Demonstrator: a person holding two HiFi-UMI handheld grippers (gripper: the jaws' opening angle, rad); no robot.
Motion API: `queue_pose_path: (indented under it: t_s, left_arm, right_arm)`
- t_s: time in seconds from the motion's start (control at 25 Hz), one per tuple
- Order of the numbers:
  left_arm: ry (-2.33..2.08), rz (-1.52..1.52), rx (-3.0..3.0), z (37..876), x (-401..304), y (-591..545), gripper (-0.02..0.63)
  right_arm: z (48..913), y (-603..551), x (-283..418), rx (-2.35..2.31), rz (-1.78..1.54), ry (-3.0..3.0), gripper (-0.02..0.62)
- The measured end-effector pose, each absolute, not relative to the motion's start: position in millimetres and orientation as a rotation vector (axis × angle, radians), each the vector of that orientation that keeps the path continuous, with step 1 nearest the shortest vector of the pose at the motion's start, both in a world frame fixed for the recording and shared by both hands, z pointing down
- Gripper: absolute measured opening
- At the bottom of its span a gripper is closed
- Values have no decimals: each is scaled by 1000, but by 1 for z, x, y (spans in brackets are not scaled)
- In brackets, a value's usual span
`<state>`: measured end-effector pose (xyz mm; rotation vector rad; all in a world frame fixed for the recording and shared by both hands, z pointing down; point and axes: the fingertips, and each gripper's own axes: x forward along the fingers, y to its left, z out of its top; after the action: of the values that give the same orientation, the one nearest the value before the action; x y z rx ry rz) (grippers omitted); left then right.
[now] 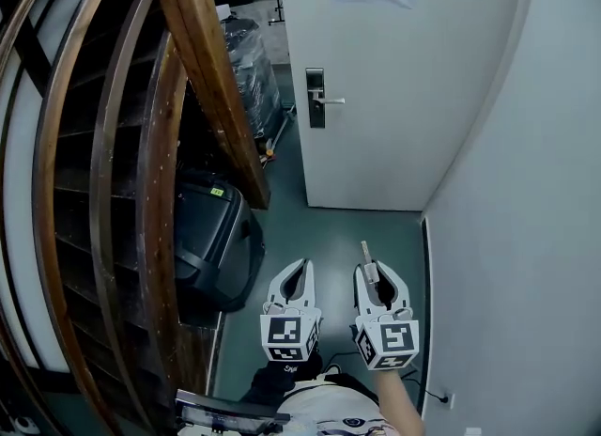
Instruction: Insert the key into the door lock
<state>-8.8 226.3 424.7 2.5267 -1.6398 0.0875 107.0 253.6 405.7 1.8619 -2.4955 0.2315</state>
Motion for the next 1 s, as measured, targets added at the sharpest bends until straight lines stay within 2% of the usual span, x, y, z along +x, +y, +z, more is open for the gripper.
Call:
queue_pose_path:
  t_s: [0.52, 1.0]
  left_arm:
    - [-1581, 61, 2543, 424, -48, 105, 2]
    - [-1584, 79, 2473, 447, -64, 60, 2]
  right_arm:
    - [402, 137, 62, 1880, 208, -2441, 118]
    - [416, 87, 53, 1849, 234, -2412, 118]
